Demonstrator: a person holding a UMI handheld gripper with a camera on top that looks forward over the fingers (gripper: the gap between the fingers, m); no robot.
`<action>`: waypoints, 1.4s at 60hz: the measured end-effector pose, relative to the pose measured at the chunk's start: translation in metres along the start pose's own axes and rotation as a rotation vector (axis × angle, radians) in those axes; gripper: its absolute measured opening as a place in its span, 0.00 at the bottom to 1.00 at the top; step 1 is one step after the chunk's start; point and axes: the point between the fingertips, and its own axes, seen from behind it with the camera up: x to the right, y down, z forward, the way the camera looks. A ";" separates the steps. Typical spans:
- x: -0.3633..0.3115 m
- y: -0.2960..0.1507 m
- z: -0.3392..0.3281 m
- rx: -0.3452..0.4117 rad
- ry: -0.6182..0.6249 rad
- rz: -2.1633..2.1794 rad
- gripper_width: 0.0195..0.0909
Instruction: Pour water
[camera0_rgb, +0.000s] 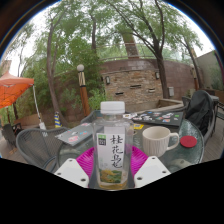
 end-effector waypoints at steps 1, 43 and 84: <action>-0.003 -0.003 0.003 -0.002 -0.011 0.039 0.37; 0.004 -0.120 0.017 0.075 -0.499 1.957 0.37; -0.047 -0.242 -0.215 0.342 -0.420 0.641 0.37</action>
